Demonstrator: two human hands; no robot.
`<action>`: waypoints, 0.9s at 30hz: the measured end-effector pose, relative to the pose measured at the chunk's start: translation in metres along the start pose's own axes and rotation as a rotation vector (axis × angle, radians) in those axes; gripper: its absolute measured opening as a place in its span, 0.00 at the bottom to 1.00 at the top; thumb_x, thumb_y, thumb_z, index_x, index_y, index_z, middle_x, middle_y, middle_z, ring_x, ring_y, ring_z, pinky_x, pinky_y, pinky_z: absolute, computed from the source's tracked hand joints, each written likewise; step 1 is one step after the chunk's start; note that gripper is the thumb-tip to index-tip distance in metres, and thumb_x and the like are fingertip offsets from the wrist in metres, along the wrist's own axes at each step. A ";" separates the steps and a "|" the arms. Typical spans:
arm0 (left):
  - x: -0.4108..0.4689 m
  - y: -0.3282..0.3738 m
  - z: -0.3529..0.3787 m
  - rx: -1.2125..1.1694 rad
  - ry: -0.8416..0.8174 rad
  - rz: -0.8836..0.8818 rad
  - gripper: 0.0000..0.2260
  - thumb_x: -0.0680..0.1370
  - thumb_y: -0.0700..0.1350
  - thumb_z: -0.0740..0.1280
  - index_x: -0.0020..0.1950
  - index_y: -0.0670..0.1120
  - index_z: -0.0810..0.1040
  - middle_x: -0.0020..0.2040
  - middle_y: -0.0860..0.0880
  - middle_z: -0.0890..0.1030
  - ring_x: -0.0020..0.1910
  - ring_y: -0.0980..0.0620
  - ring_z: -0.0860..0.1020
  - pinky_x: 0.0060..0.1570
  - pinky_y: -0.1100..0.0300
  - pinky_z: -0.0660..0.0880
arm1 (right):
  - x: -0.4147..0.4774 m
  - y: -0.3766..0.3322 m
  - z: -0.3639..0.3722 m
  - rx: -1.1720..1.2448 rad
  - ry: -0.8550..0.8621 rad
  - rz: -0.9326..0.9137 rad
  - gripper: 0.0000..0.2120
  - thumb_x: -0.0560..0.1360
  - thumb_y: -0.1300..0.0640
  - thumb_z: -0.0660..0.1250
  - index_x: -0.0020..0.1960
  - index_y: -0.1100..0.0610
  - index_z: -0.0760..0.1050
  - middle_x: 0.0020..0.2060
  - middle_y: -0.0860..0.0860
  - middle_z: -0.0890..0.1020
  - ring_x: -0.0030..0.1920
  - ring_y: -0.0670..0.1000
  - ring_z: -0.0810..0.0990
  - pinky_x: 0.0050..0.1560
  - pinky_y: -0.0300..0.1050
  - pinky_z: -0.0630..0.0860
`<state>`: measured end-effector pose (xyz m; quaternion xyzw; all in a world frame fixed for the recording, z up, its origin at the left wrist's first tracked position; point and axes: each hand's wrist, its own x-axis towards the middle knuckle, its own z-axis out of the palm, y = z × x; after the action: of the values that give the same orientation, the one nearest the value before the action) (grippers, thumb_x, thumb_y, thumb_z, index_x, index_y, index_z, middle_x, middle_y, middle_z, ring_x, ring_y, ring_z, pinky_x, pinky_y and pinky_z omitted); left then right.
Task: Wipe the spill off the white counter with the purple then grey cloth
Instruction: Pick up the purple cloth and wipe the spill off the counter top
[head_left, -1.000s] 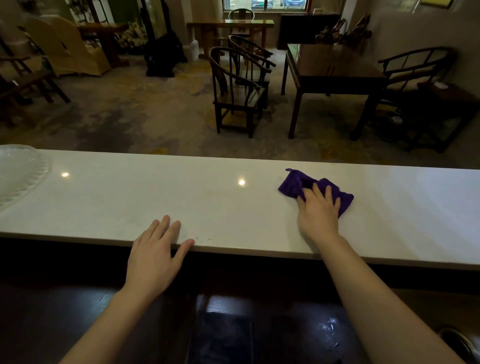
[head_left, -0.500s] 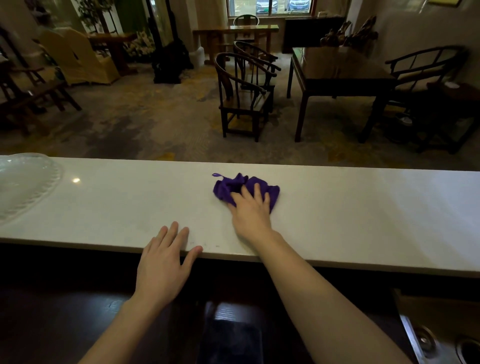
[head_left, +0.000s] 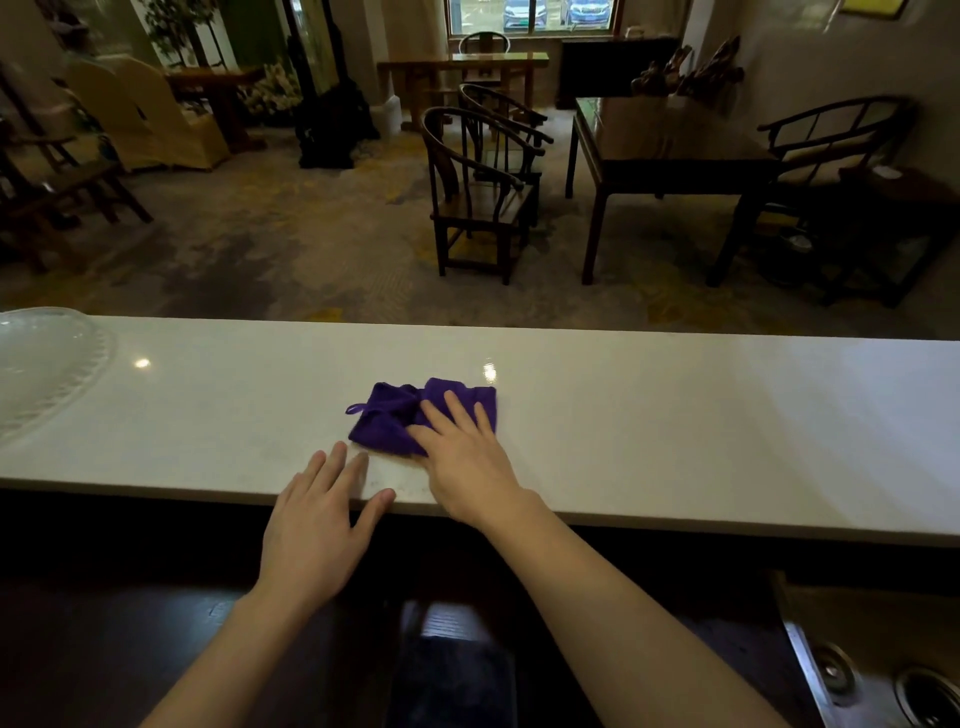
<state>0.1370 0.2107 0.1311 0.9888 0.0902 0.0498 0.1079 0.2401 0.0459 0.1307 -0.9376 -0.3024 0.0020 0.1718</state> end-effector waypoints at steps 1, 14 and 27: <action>0.000 0.000 0.000 0.008 -0.006 -0.004 0.30 0.78 0.64 0.57 0.75 0.50 0.67 0.79 0.47 0.64 0.78 0.46 0.61 0.74 0.48 0.61 | -0.001 0.009 -0.002 -0.001 0.004 0.021 0.24 0.81 0.60 0.63 0.76 0.48 0.66 0.81 0.52 0.59 0.82 0.58 0.48 0.78 0.61 0.41; -0.001 0.002 -0.003 -0.021 0.001 -0.005 0.29 0.78 0.62 0.59 0.75 0.49 0.68 0.78 0.46 0.64 0.78 0.45 0.60 0.75 0.49 0.60 | -0.066 0.123 -0.059 -0.066 0.141 0.557 0.20 0.84 0.53 0.55 0.76 0.46 0.65 0.81 0.51 0.61 0.81 0.59 0.51 0.79 0.64 0.45; -0.001 -0.001 0.001 -0.027 -0.018 -0.004 0.31 0.78 0.65 0.53 0.76 0.50 0.66 0.79 0.47 0.62 0.79 0.45 0.58 0.75 0.47 0.59 | -0.066 0.065 -0.035 -0.126 0.155 0.613 0.24 0.81 0.57 0.58 0.77 0.49 0.62 0.82 0.55 0.57 0.80 0.67 0.47 0.77 0.71 0.45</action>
<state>0.1360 0.2114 0.1302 0.9875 0.0907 0.0419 0.1219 0.2263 -0.0524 0.1365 -0.9912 0.0086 -0.0363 0.1272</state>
